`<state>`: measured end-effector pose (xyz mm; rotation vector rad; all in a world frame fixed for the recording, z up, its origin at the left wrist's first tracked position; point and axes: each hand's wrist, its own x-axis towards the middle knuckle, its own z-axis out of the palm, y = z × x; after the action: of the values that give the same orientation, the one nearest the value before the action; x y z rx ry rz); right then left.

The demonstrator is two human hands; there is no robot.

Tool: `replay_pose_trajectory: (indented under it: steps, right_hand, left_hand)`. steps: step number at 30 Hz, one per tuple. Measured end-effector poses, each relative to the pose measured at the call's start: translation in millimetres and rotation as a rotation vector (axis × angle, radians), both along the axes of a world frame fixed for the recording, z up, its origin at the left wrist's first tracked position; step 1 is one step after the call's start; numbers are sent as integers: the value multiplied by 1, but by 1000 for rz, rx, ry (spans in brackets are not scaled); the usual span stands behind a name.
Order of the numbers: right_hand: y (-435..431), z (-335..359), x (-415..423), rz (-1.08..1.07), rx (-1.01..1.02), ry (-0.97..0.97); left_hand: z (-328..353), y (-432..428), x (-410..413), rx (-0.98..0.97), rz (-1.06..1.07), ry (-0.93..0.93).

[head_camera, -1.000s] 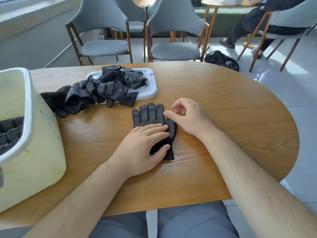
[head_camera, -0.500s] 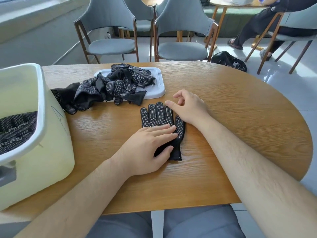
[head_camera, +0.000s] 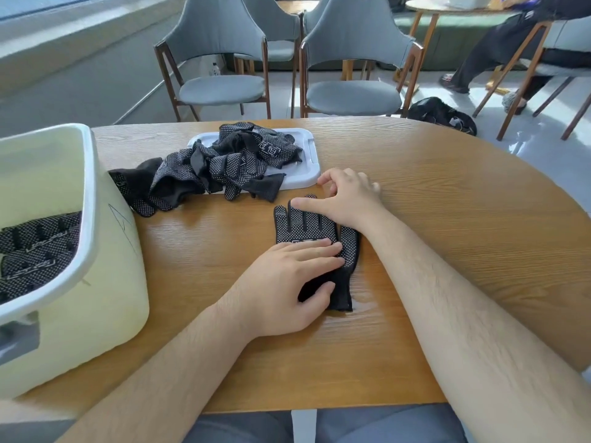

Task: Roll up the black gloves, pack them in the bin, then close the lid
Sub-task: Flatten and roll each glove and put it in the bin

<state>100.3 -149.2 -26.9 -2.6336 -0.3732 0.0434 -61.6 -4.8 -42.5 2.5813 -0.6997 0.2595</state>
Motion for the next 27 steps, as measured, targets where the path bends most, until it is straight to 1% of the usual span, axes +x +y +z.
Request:
replay_pose_trajectory:
  steps: [4, 8, 12, 16, 18, 22, 23, 27]
  right_hand:
    - [5, 2, 0, -15, -22, 8]
    - [13, 8, -7, -36, -16, 67]
    - [27, 9, -16, 7, -124, 11]
    - [24, 5, -13, -6, -81, 2]
    - [23, 3, -11, 2, -14, -13]
    - [4, 0, -11, 26, 370, 3]
    - [-4, -2, -14, 35, 417, -31]
    - [-35, -5, -40, 77, 401, -199]
  left_hand:
    - [0, -1, 1, -5, -2, 0]
    - [0, -1, 1, -12, -1, -9]
    - [0, -1, 1, -19, -11, -7]
    - [1, 0, 2, -35, -17, -5]
    - [2, 1, 1, -34, -25, -1]
    - [5, 3, 0, -40, -30, -1]
    - [5, 3, 0, -56, -25, -17]
    - [3, 16, -7, -91, 102, -125]
